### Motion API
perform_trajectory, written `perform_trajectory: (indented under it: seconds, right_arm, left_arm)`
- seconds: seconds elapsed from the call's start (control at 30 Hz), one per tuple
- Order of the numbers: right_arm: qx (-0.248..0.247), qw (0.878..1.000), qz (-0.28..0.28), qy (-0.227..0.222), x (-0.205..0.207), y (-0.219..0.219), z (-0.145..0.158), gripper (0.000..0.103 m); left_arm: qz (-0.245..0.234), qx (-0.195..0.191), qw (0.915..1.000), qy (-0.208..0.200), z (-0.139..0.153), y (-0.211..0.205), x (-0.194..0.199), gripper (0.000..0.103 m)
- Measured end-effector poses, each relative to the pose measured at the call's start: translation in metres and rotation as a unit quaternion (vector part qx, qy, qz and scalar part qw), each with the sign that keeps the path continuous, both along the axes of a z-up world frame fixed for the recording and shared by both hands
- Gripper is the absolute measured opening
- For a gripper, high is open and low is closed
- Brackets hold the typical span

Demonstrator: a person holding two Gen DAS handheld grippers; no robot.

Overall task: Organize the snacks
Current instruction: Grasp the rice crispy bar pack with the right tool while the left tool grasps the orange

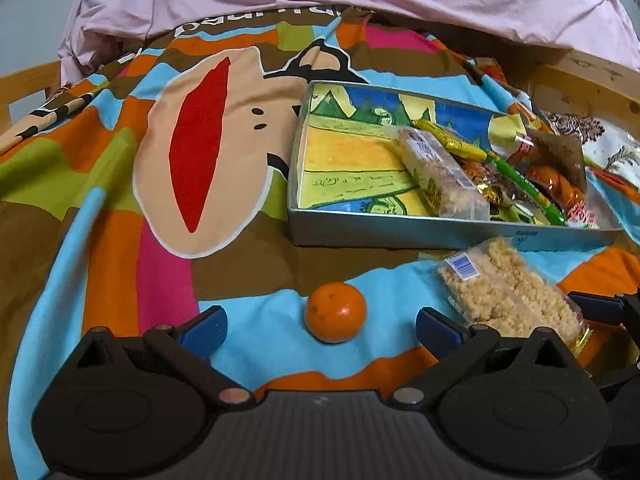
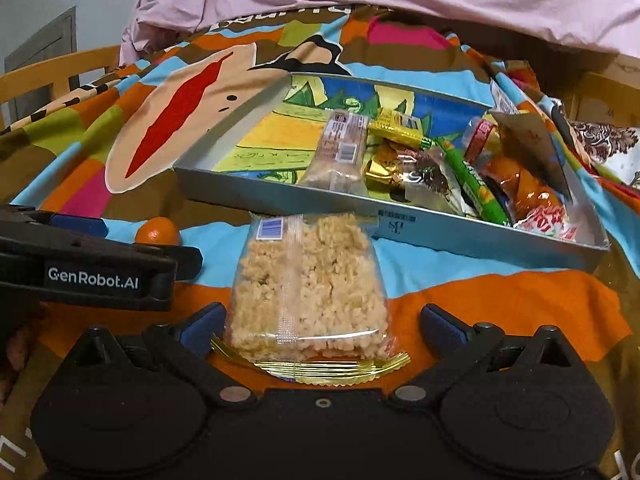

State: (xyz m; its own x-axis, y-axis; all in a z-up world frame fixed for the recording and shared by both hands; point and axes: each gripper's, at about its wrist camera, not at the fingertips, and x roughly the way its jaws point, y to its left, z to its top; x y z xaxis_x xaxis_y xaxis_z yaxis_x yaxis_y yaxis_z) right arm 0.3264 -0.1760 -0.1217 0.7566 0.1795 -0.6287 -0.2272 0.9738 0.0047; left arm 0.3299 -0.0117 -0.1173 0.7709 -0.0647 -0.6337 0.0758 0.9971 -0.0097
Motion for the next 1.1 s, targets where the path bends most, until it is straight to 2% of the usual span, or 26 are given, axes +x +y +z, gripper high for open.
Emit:
perform_trajectory:
  seconds: [0.23,0.43,0.6,0.77,0.9,1.1]
  right_arm:
    - [-0.003,1.0,0.0,0.001,0.001,0.0,0.0,0.102]
    - [0.003,1.0,-0.001,-0.002,0.001,-0.001,0.001,0.102]
    - [0.001,1.0,-0.002,-0.005,0.0,0.0,0.0,0.102]
    - [0.001,1.0,-0.002,-0.006,0.0,-0.001,0.0,0.102]
    - [0.001,1.0,-0.002,-0.006,0.0,0.0,0.0,0.102]
    - [0.0,1.0,-0.001,-0.007,-0.001,0.0,0.0,0.1]
  left_arm:
    - [-0.003,0.014,0.9999,0.0,-0.001,-0.004,-0.001,0.102]
    - [-0.03,0.021,0.9993,-0.011,0.0,-0.012,-0.001,0.102]
    - [-0.044,-0.005,0.999,-0.006,-0.002,-0.007,0.001,0.099]
    - [-0.056,-0.036,0.9975,-0.027,0.001,0.0,-0.004,0.09]
    - [-0.067,-0.047,0.9961,-0.035,0.002,0.0,-0.005,0.085]
    - [-0.08,-0.06,0.9948,-0.018,-0.002,0.001,0.001,0.084]
